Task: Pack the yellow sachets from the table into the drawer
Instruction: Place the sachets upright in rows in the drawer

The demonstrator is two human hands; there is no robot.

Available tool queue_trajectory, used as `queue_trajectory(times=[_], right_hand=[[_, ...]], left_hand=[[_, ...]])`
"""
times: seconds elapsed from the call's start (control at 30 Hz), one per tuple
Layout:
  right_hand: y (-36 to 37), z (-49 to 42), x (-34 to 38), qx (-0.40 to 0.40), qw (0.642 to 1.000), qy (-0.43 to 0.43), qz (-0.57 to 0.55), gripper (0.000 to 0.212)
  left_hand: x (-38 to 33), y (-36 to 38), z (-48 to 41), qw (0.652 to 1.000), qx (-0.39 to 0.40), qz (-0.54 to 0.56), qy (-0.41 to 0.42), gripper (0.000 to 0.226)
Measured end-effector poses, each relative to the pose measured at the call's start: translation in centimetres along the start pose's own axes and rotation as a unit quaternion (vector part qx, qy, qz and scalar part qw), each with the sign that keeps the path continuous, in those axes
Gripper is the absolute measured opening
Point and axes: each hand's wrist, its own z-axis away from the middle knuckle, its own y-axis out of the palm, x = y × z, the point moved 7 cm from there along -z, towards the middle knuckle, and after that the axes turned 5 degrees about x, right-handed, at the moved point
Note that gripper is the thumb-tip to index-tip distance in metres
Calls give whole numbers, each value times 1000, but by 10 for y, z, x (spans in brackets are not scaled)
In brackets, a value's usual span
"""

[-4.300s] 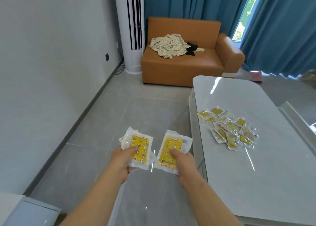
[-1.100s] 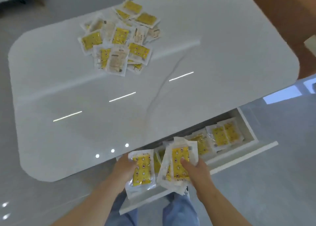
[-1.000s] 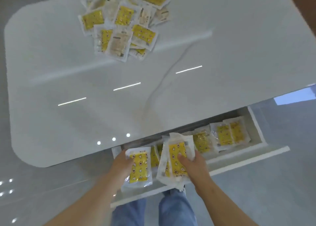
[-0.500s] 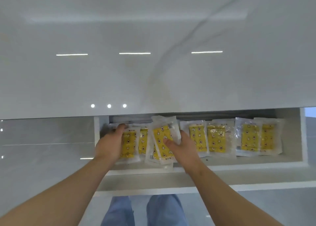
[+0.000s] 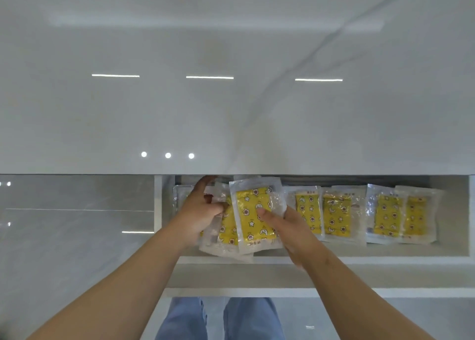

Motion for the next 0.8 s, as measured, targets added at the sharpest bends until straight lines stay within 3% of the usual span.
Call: queue_trajectory(times=[0.17, 0.3, 0.37, 0.47, 0.53, 0.67, 0.77, 0.8], right_hand=[[-19, 1, -4, -103, 990, 18, 94, 13], [-17, -12, -19, -112, 967, 51, 222, 40], [-15, -18, -20, -126, 949, 33, 285, 42], [-12, -16, -14, -154, 919, 12, 362, 45], [-11, -11, -9, -174, 890, 5, 422, 44], [-18, -9, -4, -178, 827, -19, 533, 45], [-23, -9, -2, -154, 810, -40, 565, 46], [-25, -7, -2, -147, 804, -40, 575, 46]], left_hand=[[2, -15, -3, 976, -103, -184, 43, 64], [11, -19, -5, 932, -126, -337, 40, 63], [8, -16, -5, 888, -147, -433, 46, 57], [1, -10, -3, 787, -176, -588, 62, 46], [0, -7, -2, 745, -176, -640, 67, 51], [-12, 20, -4, 756, -121, -614, 190, 71], [-15, 48, -22, 808, 10, -564, 171, 75], [-14, 56, -28, 804, 48, -571, 158, 75]])
